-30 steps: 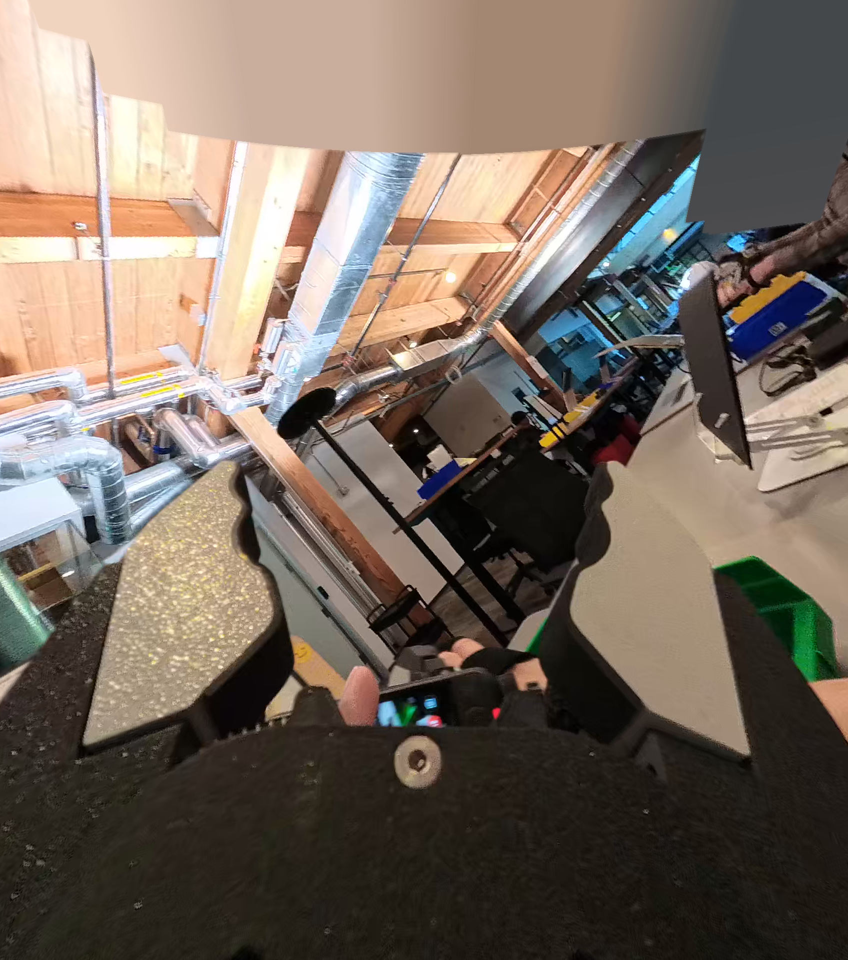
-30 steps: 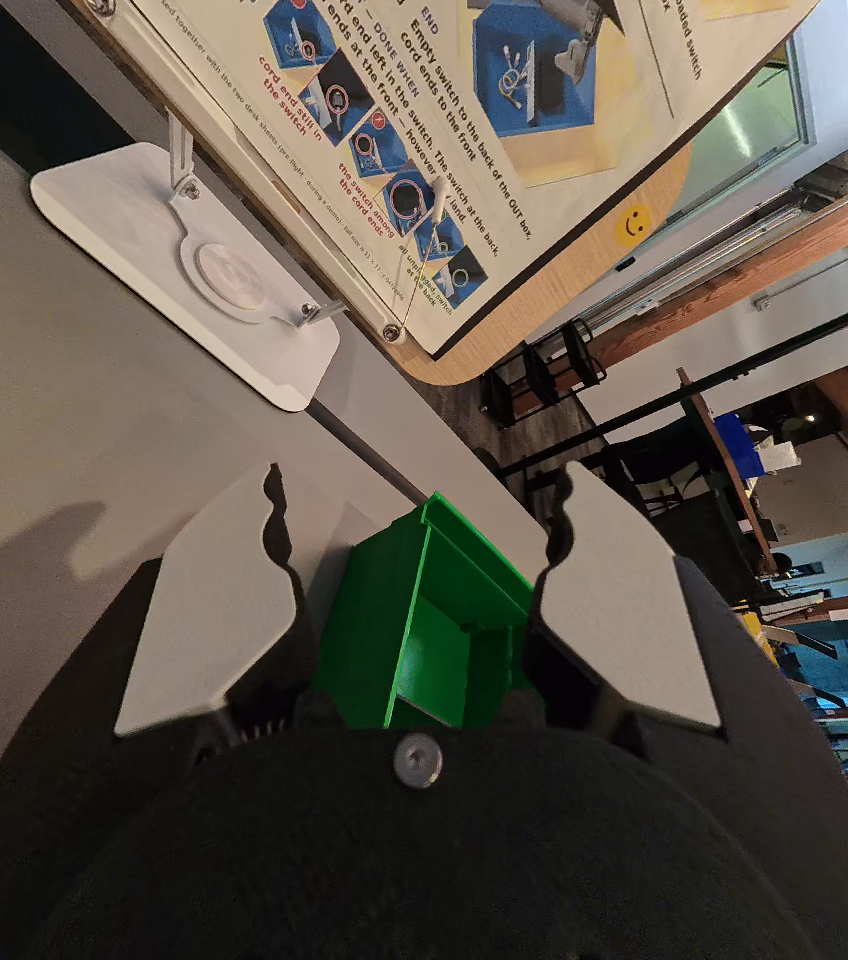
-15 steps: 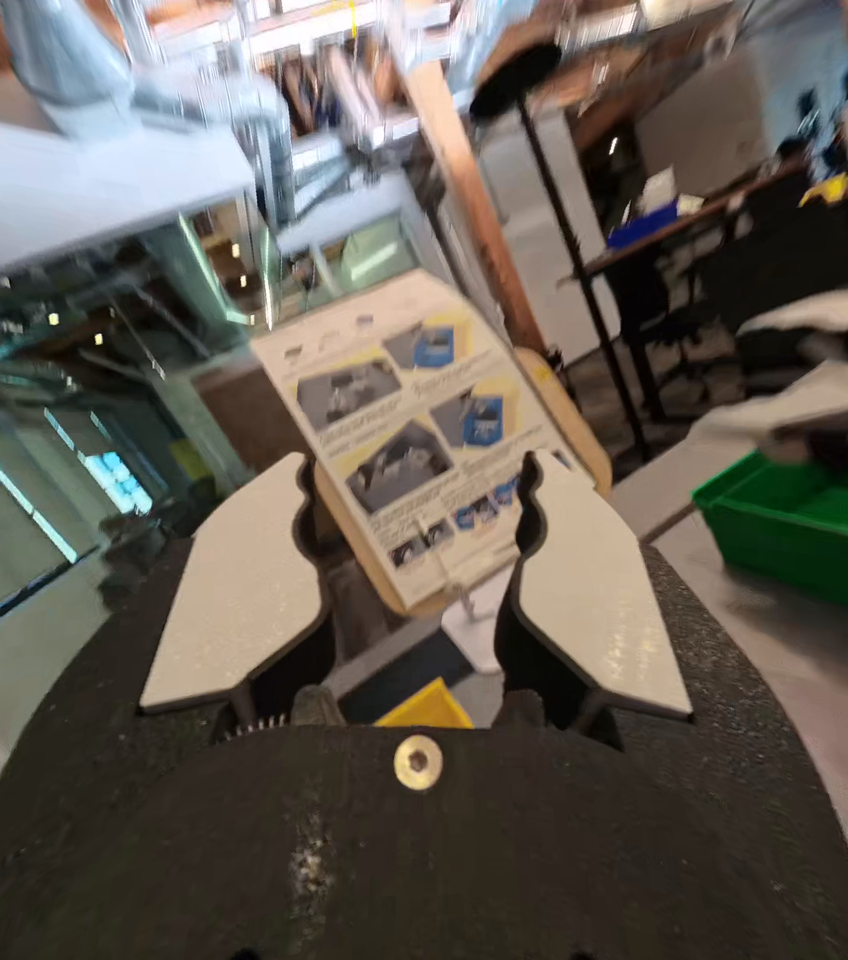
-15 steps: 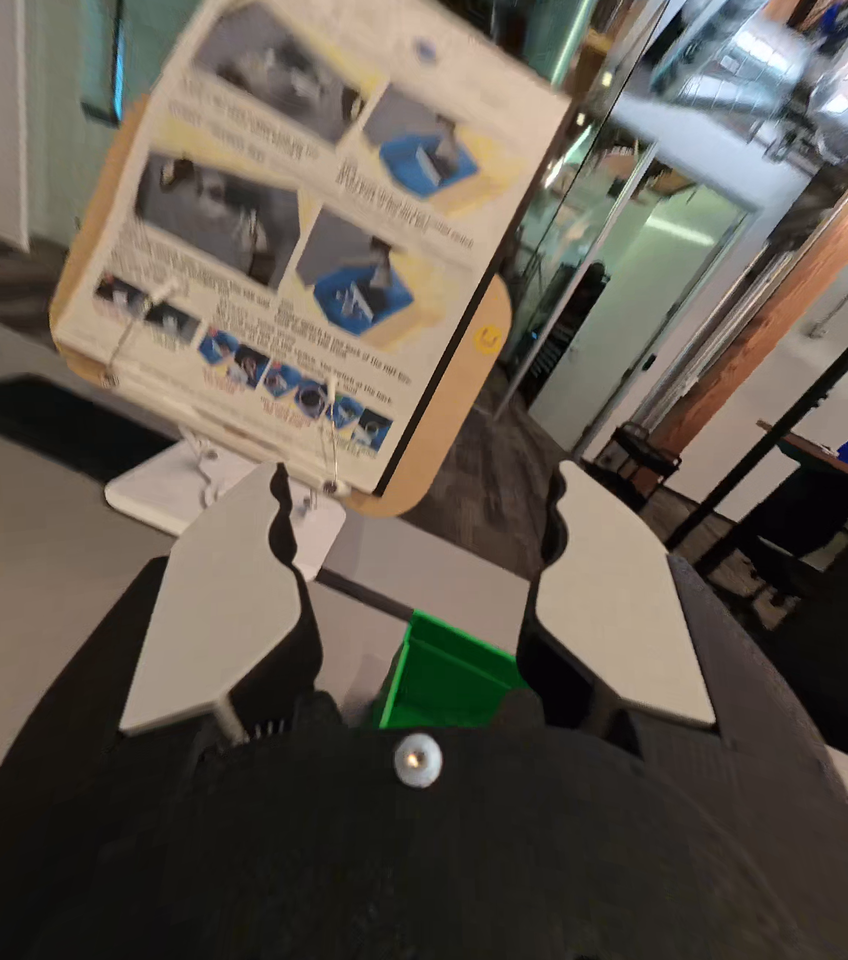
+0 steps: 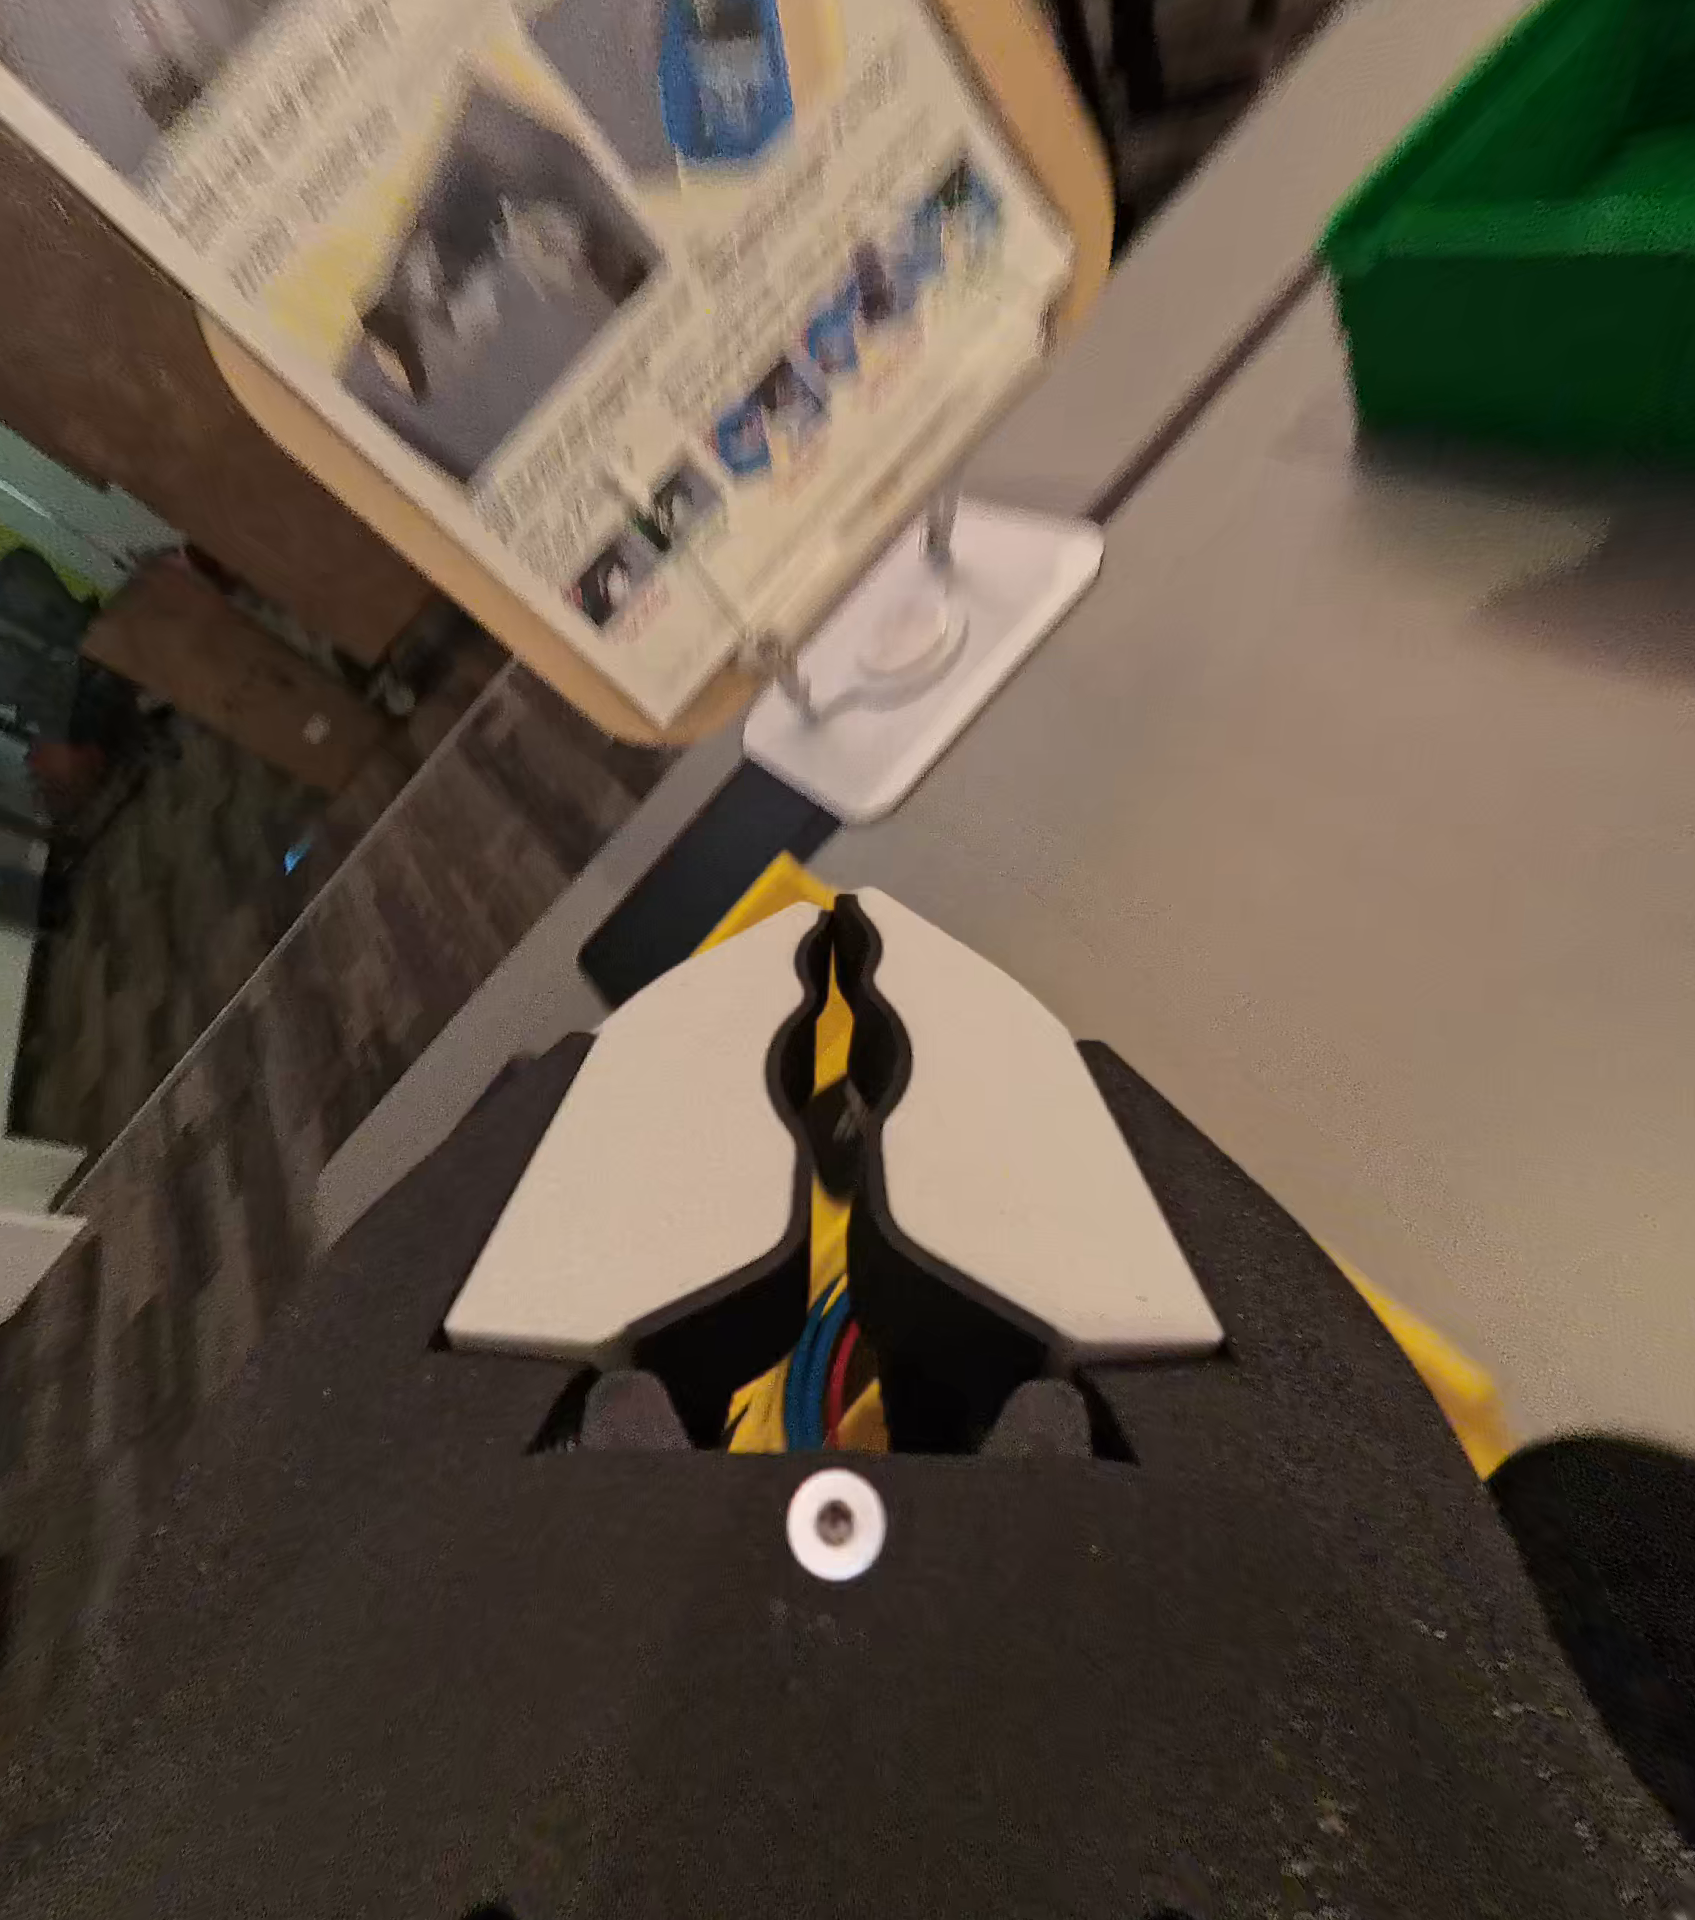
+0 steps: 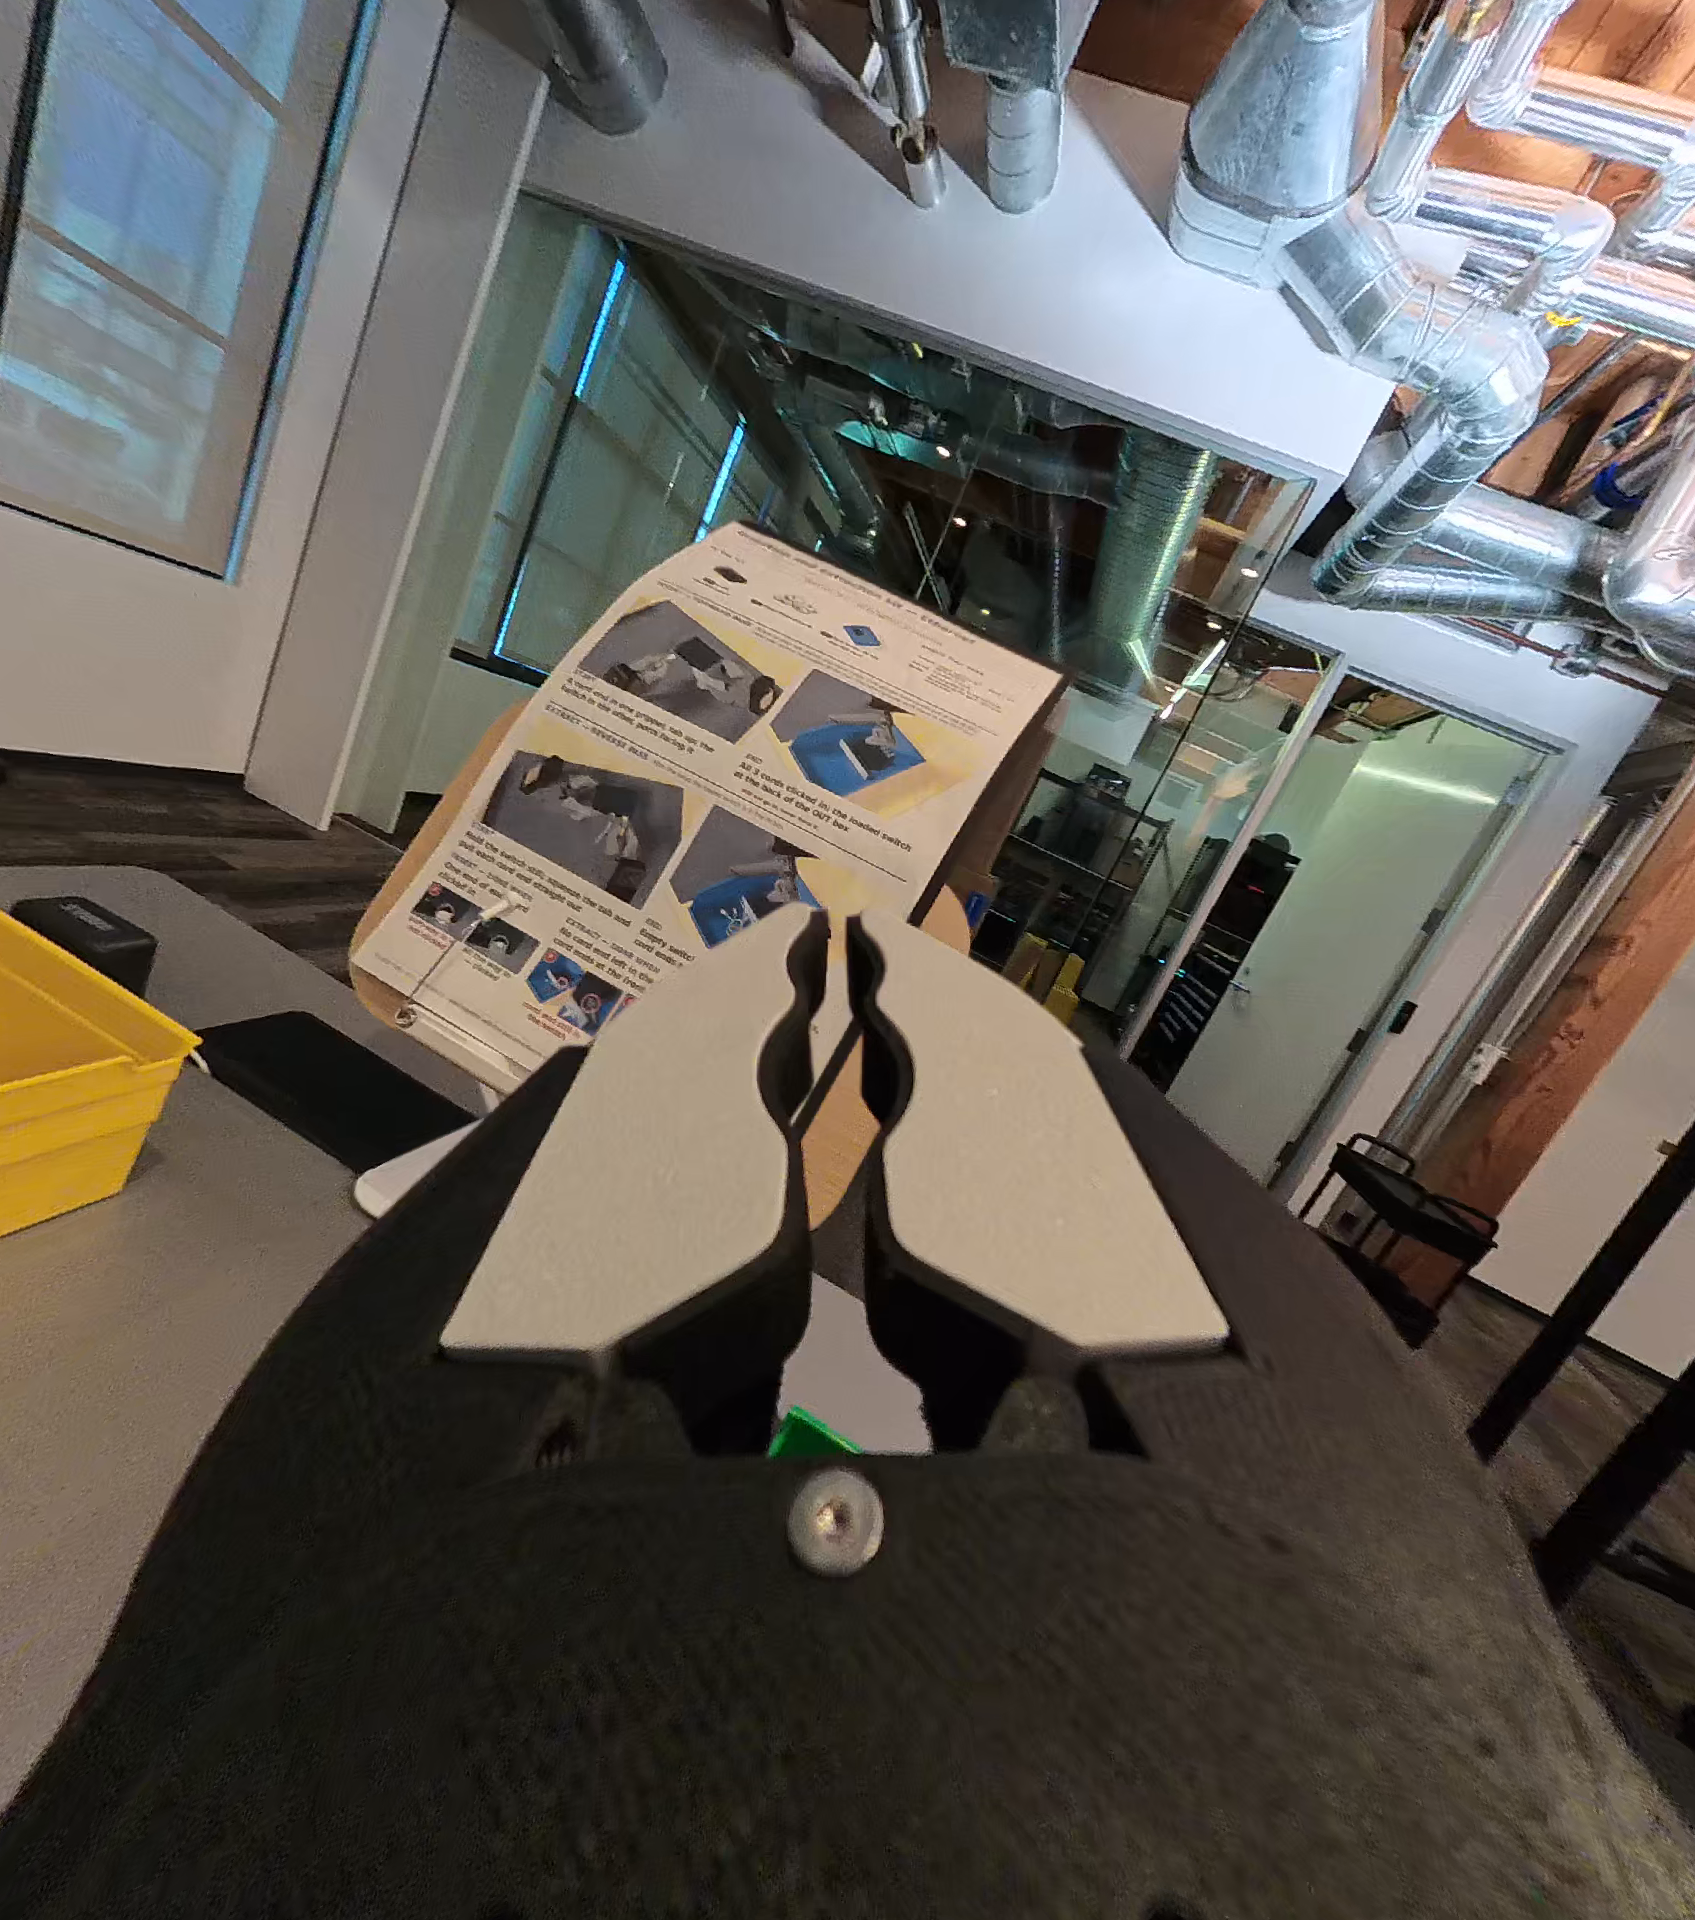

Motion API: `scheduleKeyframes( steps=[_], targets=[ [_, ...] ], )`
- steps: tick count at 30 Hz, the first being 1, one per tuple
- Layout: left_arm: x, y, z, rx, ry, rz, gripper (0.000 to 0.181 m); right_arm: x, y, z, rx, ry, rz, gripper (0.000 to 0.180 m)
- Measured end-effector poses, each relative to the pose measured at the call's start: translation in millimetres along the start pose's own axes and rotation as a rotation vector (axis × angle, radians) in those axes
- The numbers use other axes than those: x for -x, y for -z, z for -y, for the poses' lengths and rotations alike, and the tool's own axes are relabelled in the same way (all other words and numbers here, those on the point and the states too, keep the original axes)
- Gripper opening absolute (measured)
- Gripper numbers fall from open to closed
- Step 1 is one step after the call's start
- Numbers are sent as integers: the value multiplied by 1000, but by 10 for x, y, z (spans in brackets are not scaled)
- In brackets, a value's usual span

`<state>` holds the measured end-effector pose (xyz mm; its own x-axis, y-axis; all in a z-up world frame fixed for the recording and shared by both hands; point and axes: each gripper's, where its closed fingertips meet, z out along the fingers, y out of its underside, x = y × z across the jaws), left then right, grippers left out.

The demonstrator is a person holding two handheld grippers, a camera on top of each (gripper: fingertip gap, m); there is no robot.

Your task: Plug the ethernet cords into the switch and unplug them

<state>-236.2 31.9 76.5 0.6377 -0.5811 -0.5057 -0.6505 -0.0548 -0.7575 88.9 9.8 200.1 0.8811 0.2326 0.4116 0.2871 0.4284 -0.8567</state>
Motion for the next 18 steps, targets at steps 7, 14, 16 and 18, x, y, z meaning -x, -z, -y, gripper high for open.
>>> scheduleKeyframes(
  steps=[7,14,16,18],
  targets=[
    [183,-87,-1304,417,-148,-77,18,-44,58,66,-13,12,7,4],
    [47,-314,-1495,399,-179,-211,36,69,-29,-89,56,41,61,8],
    [32,-375,-1567,430,-203,-234,33,110,-46,-96,53,36,79,11],
    [10,-396,-1631,454,-199,-276,24,138,-56,-93,47,21,94,11]
  ],
)
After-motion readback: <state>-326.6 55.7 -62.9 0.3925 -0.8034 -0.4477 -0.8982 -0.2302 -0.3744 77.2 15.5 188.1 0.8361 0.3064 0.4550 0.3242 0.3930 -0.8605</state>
